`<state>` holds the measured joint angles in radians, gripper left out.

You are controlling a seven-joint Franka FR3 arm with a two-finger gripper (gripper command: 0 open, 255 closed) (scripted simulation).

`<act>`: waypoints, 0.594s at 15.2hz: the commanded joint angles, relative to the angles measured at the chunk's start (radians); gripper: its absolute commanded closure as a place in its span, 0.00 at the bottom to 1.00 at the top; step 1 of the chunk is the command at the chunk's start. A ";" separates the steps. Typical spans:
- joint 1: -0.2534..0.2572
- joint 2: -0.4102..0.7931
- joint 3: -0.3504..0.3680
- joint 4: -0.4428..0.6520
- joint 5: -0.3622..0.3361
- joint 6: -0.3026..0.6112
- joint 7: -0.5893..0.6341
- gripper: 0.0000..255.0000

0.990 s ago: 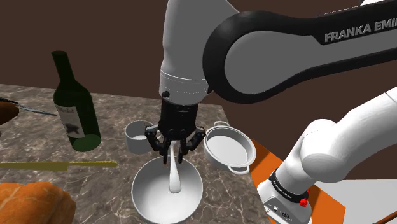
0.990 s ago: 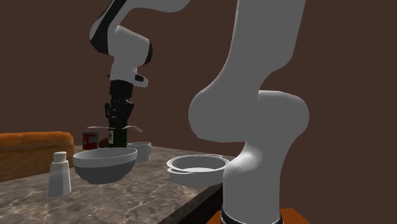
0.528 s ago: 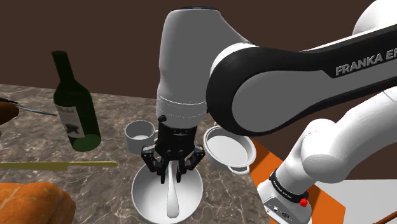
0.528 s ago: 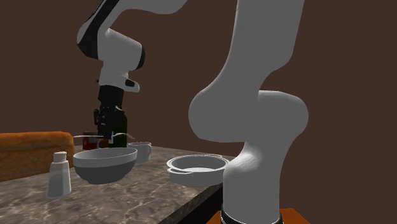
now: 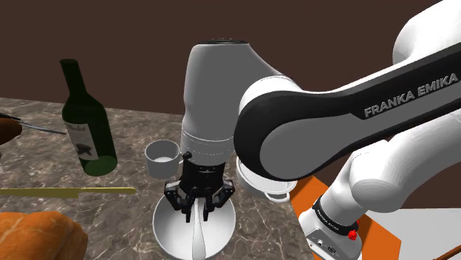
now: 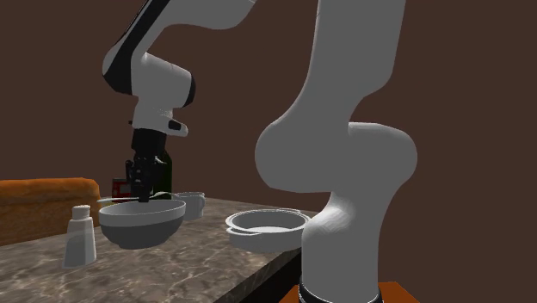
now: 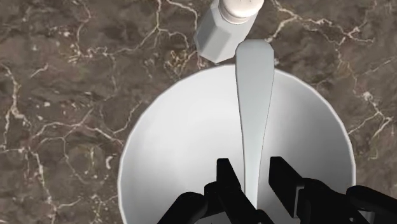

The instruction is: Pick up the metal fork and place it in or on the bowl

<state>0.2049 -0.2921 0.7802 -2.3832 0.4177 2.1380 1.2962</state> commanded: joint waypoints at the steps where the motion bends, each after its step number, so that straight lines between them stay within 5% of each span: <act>1: -0.001 0.003 0.001 -0.002 -0.001 0.004 0.000 1.00; 5: -0.001 0.003 0.001 -0.002 -0.001 0.004 0.000 1.00; 6: -0.001 0.003 0.002 -0.002 -0.001 0.004 0.000 0.00; 9: -0.001 0.003 0.001 -0.003 -0.001 0.005 0.000 0.00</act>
<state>0.2040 -0.2890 0.7816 -2.3857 0.4169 2.1426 1.2962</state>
